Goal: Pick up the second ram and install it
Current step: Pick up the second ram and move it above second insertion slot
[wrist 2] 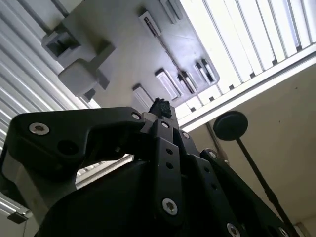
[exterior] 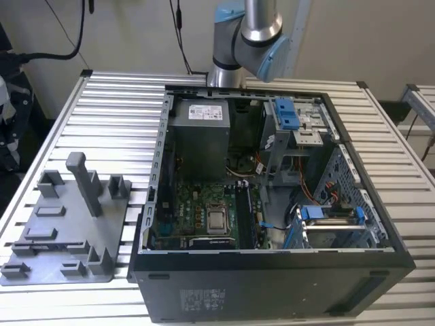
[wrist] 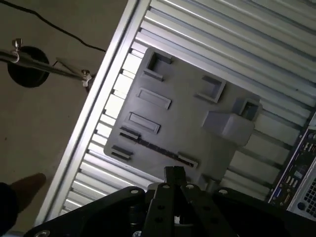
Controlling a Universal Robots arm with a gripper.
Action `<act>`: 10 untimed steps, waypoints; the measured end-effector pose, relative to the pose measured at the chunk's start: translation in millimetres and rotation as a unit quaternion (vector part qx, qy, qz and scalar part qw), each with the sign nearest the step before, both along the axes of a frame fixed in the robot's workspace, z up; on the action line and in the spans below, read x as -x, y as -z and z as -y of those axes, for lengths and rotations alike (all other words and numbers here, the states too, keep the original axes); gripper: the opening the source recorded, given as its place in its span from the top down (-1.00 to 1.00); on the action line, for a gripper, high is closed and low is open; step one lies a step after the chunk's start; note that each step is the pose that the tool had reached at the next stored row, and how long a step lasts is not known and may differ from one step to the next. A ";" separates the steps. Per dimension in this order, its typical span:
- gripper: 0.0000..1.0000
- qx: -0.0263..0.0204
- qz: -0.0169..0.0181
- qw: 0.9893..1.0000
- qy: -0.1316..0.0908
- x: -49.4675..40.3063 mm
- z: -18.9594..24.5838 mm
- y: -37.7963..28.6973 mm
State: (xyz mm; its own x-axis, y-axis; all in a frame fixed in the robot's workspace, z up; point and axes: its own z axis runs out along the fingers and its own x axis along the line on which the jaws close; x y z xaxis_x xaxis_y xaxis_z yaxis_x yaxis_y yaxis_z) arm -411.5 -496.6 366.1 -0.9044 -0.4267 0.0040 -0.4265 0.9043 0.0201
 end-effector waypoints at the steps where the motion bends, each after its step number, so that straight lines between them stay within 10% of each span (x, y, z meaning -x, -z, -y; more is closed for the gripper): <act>1: 0.79 0.000 0.000 1.000 -0.010 0.0 0.0 0.2; 10: 0.79 0.000 0.000 0.996 -0.091 0.0 0.0 1.1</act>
State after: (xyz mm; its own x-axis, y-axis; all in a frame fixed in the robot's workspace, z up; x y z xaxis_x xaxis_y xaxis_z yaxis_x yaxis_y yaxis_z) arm -411.5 -496.6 365.0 -0.8119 -0.5838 0.0041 -0.5836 0.8118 0.0201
